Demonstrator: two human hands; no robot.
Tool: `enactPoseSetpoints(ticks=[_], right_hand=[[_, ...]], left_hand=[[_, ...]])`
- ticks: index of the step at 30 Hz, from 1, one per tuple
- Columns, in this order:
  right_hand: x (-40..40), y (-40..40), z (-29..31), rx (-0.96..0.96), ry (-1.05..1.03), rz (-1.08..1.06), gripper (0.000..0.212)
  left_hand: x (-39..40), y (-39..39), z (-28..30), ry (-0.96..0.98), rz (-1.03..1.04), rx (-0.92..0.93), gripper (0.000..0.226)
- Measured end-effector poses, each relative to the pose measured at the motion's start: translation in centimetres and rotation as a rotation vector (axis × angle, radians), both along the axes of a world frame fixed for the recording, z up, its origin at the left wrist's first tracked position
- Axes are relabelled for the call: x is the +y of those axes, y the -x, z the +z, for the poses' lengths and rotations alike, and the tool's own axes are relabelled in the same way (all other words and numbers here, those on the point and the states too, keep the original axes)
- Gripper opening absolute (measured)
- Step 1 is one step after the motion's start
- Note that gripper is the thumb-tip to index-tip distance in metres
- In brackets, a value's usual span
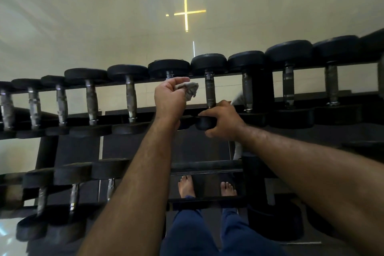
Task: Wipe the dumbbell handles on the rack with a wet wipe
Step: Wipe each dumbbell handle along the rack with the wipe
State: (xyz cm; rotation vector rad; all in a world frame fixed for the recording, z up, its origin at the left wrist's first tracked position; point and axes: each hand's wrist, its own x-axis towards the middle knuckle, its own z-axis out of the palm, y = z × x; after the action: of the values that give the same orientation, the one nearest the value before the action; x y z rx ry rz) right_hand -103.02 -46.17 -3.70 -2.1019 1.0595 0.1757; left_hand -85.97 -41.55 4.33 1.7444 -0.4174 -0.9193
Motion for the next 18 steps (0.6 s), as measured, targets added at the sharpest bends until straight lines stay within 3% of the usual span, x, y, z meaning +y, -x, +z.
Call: enactPoseSetpoints(ticks=[4, 7, 9, 11, 14, 18], right_hand=[[-2.0, 2.2, 1.1, -0.108, 0.373, 0.285, 0.065], [-3.7, 4.5, 2.4, -0.029, 0.58, 0.109, 0.101], [-4.3, 4.8, 2.9, 0.2, 0.457, -0.037, 0.141], [-4.4, 4.6, 2.4, 0.314, 0.279, -0.088, 0.164], [-4.1, 4.0, 1.8, 0.363, 0.282, -0.096, 0.176], [-4.0, 4.1, 1.5, 0.336, 0.321, -0.081, 0.179]], left_hand=[[-1.0, 0.3, -1.8, -0.024, -0.006, -0.129, 0.031], [-1.5, 0.9, -3.0, -0.028, -0.054, -0.394, 0.029], [-2.0, 1.6, -3.5, -0.042, -0.065, -0.579, 0.029], [-2.5, 2.4, -4.2, -0.063, -0.014, -0.655, 0.029], [-3.8, 3.3, -4.8, -0.12, 0.045, -0.67, 0.031], [-5.9, 5.5, -5.2, -0.194, 0.016, -0.558, 0.03]])
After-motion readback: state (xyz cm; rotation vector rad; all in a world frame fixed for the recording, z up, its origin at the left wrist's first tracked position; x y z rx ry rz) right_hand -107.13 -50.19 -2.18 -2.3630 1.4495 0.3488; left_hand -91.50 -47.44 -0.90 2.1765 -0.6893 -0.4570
